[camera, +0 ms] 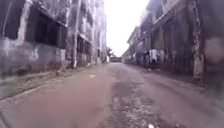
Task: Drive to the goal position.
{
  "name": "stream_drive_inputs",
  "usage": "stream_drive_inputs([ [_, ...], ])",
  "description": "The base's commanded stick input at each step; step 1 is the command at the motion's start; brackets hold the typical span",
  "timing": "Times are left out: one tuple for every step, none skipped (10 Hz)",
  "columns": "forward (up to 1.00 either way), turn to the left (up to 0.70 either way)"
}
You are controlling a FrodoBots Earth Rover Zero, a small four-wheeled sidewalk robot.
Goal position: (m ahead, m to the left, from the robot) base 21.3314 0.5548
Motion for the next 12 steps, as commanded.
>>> stream_drive_inputs([
  [0.7,-0.35],
  [0.7,-0.28],
  [0.7,-0.12],
  [0.7,0.0],
  [0.7,0.0],
  [0.7,0.0],
  [0.7,0.0],
  [0.7,0.0],
  [0.7,0.0],
  [0.7,0.0],
  [0.7,0.0],
  [0.7,0.0],
])
